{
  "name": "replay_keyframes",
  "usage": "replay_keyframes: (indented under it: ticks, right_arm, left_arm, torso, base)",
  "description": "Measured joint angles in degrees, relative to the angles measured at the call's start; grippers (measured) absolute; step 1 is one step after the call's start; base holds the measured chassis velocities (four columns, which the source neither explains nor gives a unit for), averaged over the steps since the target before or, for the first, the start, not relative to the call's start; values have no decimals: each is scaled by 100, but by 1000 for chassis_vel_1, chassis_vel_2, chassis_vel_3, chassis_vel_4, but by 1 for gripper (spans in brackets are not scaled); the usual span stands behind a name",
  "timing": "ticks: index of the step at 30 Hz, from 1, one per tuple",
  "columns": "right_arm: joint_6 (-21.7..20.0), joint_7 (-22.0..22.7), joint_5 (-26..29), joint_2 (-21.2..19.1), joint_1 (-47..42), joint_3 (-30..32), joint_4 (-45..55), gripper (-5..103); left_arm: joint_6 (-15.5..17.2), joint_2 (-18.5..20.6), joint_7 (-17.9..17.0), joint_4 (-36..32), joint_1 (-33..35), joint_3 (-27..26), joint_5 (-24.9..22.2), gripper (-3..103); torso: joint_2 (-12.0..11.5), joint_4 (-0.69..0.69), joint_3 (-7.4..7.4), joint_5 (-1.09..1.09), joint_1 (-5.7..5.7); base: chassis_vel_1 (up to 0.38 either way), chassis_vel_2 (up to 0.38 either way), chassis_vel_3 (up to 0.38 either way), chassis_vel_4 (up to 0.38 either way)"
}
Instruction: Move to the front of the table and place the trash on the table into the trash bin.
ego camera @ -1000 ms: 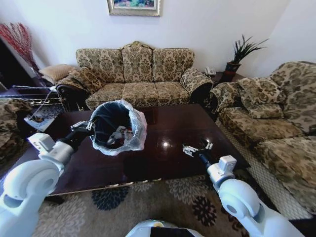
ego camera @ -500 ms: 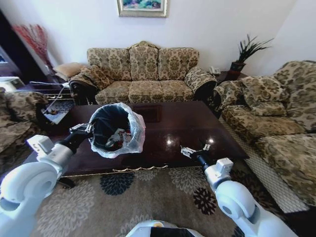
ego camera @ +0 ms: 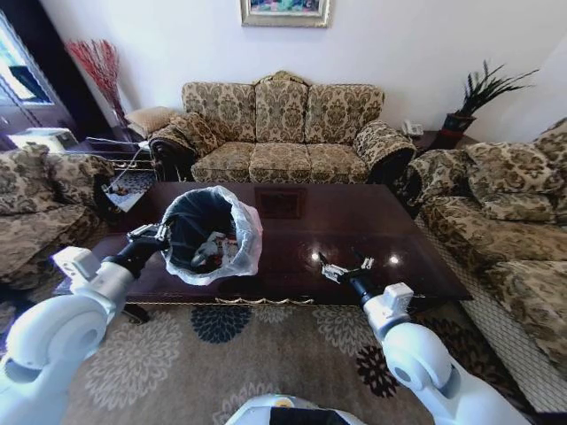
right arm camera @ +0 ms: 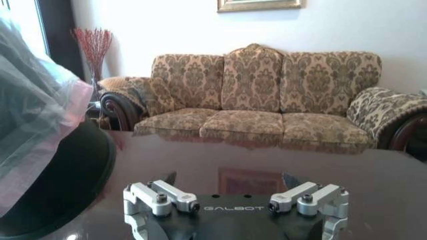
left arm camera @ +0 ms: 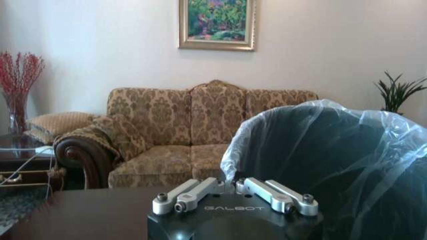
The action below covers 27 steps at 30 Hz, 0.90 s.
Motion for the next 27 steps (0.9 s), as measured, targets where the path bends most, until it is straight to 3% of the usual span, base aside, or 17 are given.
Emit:
replay_keyframes:
  ticks: [15, 27]
  right_arm:
    - [-62, 1, -5, 25, 26, -89, 6, 100]
    - [-142, 64, 146, -180, 16, -91, -2, 100]
  left_arm:
    - [5, -83, 5, -10, -10, 5, 25, 3]
    - [117, -880, -4, -143, -266, 100, 110, 3]
  torso:
    - [0, 2, 1, -1, 1]
    - [0, 1, 0, 0, 1]
  base:
    - [47, -37, -37, 37]
    - [117, -118, -115, 127]
